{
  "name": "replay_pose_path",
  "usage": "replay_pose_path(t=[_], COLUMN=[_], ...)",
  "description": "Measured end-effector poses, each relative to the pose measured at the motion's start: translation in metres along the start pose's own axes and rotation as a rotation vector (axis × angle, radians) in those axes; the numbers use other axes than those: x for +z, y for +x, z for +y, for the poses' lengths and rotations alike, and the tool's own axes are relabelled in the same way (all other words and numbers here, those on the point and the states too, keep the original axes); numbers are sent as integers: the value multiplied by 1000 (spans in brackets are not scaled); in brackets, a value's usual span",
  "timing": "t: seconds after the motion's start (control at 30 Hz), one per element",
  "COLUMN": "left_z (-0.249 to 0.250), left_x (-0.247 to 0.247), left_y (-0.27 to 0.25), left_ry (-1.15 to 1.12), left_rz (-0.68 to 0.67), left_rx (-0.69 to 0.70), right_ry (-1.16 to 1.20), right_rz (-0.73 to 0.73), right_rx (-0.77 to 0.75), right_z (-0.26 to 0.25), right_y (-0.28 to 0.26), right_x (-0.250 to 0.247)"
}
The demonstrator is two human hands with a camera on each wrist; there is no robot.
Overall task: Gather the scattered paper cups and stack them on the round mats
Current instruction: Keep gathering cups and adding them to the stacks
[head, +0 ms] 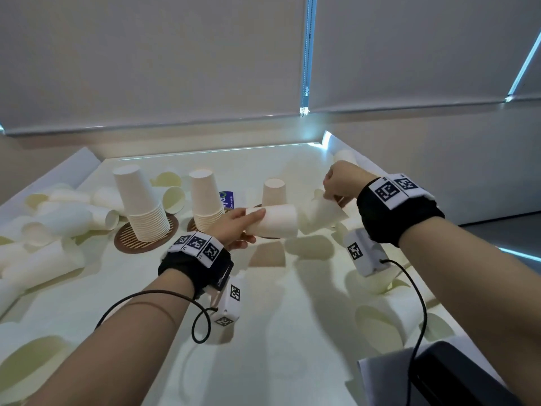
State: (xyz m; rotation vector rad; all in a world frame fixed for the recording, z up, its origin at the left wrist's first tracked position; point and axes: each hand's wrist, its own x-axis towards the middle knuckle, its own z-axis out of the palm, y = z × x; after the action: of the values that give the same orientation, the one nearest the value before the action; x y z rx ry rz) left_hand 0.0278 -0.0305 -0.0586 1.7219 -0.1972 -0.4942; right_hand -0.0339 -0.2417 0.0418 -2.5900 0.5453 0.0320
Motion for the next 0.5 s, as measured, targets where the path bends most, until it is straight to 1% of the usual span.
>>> replay_pose_path(t=[0.07, 0.2, 0.27, 0.33, 0.4, 0.47, 0.5], left_z=[4, 21, 31, 41, 48, 56, 61], left_x=[2, 14, 22, 26, 29, 30, 31], left_y=[2, 7, 9, 11, 15, 19, 20], left_ry=[-62, -168, -252, -367, -445, -412, -372], left_rz=[41, 62, 134, 250, 346, 361, 366], left_rx=[10, 30, 73, 65, 20, 0, -1], right_ry=[247, 732, 940, 1109, 1189, 1148, 1076], right_rz=[-18, -106, -122, -119, -121, -160, -185], right_rx=[2, 22, 49, 72, 77, 52, 41], right_z=[-6, -27, -36, -45, -52, -56, -57], right_y=[-1, -8, -5, -1, 3, 7, 8], right_x=[-4, 6, 16, 22, 25, 23, 21])
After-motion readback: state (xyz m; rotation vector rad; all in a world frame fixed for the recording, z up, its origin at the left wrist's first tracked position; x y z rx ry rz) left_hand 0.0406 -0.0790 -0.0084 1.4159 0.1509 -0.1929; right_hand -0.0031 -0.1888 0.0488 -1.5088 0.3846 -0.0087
